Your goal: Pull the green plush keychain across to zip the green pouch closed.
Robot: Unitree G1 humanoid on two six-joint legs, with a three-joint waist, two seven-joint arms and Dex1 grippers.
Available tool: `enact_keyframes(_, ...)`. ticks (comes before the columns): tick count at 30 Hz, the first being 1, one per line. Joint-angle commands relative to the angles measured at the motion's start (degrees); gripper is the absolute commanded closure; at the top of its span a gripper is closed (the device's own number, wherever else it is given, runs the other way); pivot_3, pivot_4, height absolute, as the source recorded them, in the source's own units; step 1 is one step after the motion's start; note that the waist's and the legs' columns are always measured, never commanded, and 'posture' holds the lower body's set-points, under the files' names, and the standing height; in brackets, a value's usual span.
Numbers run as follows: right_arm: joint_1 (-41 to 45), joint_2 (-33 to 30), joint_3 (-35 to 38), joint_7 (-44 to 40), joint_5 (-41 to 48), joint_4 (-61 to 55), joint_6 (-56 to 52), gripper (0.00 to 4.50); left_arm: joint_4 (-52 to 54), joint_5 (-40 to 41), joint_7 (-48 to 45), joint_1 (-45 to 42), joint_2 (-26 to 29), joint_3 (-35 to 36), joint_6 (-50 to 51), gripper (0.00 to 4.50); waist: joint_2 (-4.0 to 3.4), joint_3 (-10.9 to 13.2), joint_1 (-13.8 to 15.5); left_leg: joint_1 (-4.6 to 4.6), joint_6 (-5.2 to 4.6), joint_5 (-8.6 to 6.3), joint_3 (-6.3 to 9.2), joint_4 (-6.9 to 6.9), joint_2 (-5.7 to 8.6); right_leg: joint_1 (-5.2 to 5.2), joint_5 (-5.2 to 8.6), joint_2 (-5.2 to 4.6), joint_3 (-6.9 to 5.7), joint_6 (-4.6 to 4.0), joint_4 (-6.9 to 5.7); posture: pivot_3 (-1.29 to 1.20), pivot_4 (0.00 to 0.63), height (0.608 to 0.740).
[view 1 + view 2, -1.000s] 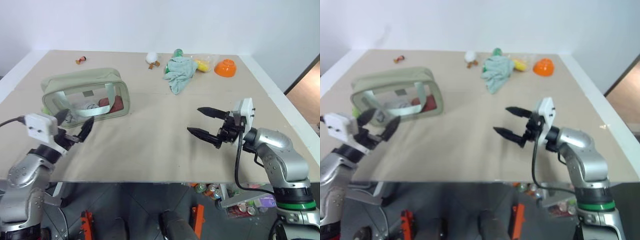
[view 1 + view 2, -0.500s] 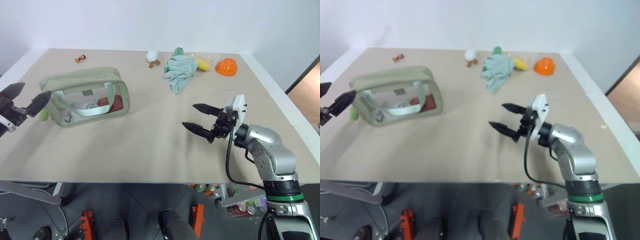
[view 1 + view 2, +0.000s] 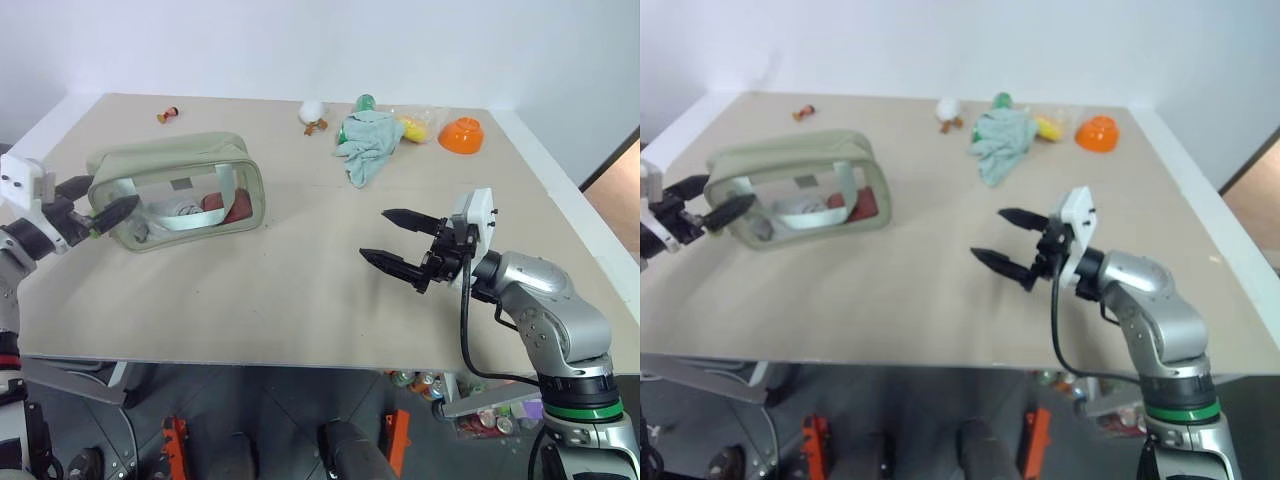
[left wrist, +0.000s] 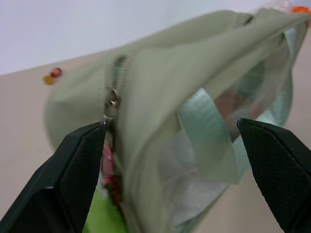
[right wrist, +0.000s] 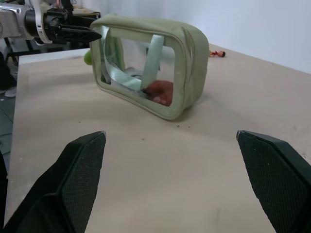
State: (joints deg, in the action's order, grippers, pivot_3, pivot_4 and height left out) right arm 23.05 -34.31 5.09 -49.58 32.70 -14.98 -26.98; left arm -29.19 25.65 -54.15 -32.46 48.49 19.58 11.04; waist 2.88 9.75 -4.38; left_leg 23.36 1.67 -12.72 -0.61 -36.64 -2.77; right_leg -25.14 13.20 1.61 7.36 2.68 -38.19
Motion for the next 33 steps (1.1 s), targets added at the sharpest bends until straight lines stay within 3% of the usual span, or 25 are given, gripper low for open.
enact_keyframes(1, -0.3, -1.1, 2.2, 0.9, 0.2, -3.1, 0.8, 0.0, -1.3, -0.7, -2.0, -2.4, 0.3, -0.5, -1.6, 1.19, 0.0, 0.0, 0.0, -0.01, 0.0, 0.0, 0.01, -0.01, 0.0, 0.01, 0.0, 0.0, -0.02, 0.0, -0.01, 0.0, 0.15, 0.74)
enact_keyframes(8, -0.6, -1.4, 2.6, 1.6, 0.3, -3.4, 1.4, 0.0, -0.7, -0.8, -2.1, -2.6, 0.2, -0.5, -0.9, 3.64, 0.0, 0.0, 0.2, 0.02, 0.0, 0.0, 0.07, -0.1, 0.02, 0.07, 0.0, -0.02, -0.03, 0.01, -0.02, 0.0, 0.15, 0.74)
enact_keyframes(11, -0.7, -1.6, 2.4, 1.4, 0.3, -3.0, 1.5, 0.0, -0.4, -1.0, -1.7, -2.3, 0.5, -0.4, -0.9, 4.44, 0.0, 0.0, 0.3, 0.03, 0.0, 0.0, 0.1, -0.13, 0.02, 0.09, 0.0, -0.03, -0.05, 0.02, -0.02, 0.0, 0.15, 0.74)
enact_keyframes(21, -0.7, -1.7, 1.8, 1.1, -0.3, -2.0, 2.6, 0.0, -1.4, -2.3, -0.8, -3.5, 0.5, 0.1, -3.9, 4.44, 0.0, 0.0, 0.2, 0.02, 0.0, 0.0, 0.16, -0.17, 0.02, 0.09, -0.01, -0.01, -0.12, 0.03, -0.08, 0.0, 0.15, 0.74)
enact_keyframes(27, -0.5, -1.6, 1.6, 1.1, -1.0, -1.7, 3.0, 0.0, 5.2, 4.9, -6.2, -2.3, -0.3, 2.1, 2.1, 4.44, 0.0, 0.0, 0.2, 0.06, 0.0, 0.01, 0.2, -0.19, 0.02, 0.09, -0.01, -0.02, -0.15, 0.03, -0.08, 0.0, 0.15, 0.74)
enact_keyframes(33, -0.4, -1.7, 1.6, 1.1, -1.3, -1.5, 2.7, 0.0, 8.7, 5.0, -7.1, -0.3, -0.6, 0.9, 4.6, 4.44, 0.0, 0.0, 0.2, 0.12, 0.0, 0.0, 0.35, -0.21, 0.02, 0.08, -0.02, -0.01, -0.23, 0.03, -0.08, 0.0, 0.15, 0.74)
